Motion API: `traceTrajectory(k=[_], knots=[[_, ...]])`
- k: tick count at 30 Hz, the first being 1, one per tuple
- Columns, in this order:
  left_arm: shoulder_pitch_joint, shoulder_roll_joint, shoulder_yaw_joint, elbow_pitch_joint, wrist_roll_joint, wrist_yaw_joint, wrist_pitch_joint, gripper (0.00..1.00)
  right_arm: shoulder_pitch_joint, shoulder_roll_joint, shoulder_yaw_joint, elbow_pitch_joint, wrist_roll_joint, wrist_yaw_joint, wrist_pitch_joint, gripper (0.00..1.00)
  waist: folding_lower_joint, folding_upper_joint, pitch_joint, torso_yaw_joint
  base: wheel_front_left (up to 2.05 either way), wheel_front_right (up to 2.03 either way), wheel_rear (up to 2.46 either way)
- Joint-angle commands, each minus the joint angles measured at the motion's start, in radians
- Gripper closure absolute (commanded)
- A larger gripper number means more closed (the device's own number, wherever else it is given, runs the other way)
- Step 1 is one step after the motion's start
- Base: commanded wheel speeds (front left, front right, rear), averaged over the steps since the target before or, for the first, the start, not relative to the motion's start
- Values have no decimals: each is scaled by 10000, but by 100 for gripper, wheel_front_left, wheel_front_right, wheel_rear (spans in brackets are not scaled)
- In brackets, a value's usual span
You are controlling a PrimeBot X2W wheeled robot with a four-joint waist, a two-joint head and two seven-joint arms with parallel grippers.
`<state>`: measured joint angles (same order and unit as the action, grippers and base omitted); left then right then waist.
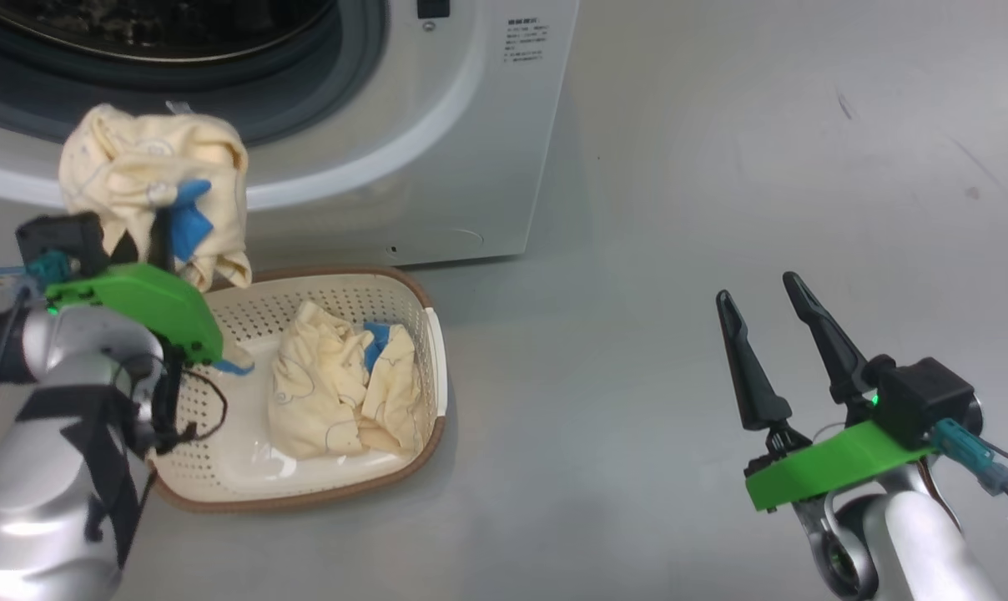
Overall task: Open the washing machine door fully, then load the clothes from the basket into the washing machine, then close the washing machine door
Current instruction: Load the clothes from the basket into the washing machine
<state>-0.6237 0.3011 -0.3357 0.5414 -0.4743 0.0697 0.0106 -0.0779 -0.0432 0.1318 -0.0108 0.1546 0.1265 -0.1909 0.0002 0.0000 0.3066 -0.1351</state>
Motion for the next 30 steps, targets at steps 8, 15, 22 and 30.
traceTrajectory(k=[8, 15, 22, 30], knots=[[-3186, 986, 420, 1305, -233, -777, 1229, 100, -1014, -70, 595, 107, 323, 42, -465, 0, -2, 0, 1426, -719, 0, 0, 0], [-5219, 1511, 607, 1971, -205, -1036, 1369, 100, -1527, -70, 875, 260, 511, 42, -636, 0, -2, 0, 2365, -1066, 0, 0, 0], [-6677, 1992, 417, 2170, 289, -1191, 928, 100, -1916, -70, 1047, 325, 692, 42, -692, 0, -2, 0, 3215, -1292, 0, 0, 0], [-8089, 2515, -65, 2302, 1356, -1322, -1254, 100, -2232, -70, 1192, 201, 982, 42, -706, 0, -2, 0, 3783, -1487, 0, 0, 0]])
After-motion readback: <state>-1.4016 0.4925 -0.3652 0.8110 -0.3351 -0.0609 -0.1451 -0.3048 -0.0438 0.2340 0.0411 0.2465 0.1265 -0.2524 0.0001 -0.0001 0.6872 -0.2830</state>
